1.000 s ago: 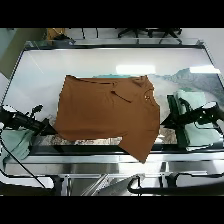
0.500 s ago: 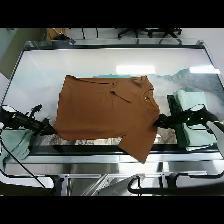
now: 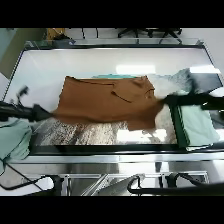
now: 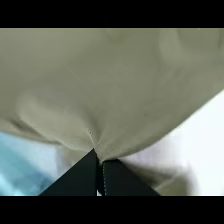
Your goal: Fold the shirts.
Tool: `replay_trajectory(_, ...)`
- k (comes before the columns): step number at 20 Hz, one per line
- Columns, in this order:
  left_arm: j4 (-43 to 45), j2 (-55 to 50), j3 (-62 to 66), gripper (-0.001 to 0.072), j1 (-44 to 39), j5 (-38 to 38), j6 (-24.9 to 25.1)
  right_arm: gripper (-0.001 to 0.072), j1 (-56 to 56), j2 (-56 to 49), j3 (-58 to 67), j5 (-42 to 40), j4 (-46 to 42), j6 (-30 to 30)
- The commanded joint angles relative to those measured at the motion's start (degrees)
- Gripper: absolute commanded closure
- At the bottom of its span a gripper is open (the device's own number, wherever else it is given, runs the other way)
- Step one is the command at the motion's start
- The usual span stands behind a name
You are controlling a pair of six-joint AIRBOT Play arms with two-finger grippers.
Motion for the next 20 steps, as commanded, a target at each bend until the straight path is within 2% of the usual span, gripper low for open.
replay_trajectory(1, -25.7, 13.2, 9.7, 0.0695, 1.5, -1.9, 3.0, 0.0696, -1.3, 12.0, 15.2, -3.7, 8.3, -5.0)
replay_trajectory(4, -43.3, 23.4, 20.2, 0.0695, 7.1, 2.7, 4.5, 0.0696, -1.3, 18.9, 25.1, -13.0, 8.2, -5.2)
replay_trajectory(7, -45.0, 29.9, 28.6, 0.0695, 17.0, 9.5, 3.1, 0.0696, -1.3, 21.4, 32.4, -18.0, 8.1, -8.9)
replay_trajectory(9, -44.3, 30.5, 32.8, 0.0695, 22.0, 9.7, 1.5, 0.0696, -1.3, 20.4, 35.3, -19.5, 8.1, -9.7)
replay_trajectory(11, -37.8, 27.7, 36.3, 0.0695, 21.8, 9.7, -0.8, 0.0697, -1.3, 18.2, 35.8, -19.7, 7.1, -9.6)
replay_trajectory(13, -27.8, 23.8, 36.6, 0.0695, 17.2, 9.8, -1.8, 0.0697, -1.3, 13.2, 35.5, -16.2, 5.7, -7.0)
replay_trajectory(17, -10.0, 13.6, 26.5, 0.0695, -2.2, 11.6, -0.8, 0.0697, -1.1, -0.5, 32.6, -6.9, 8.2, -6.0)
replay_trajectory(19, 1.2, 7.2, 21.1, 0.0695, -10.2, 17.7, -1.3, 0.0697, 0.3, -7.8, 28.8, -6.9, 7.2, -6.3)
replay_trajectory(20, 6.0, 3.5, 18.9, 0.0695, -13.1, 21.7, -3.0, 0.0697, 1.0, -11.7, 26.9, -6.9, 6.5, -6.2)
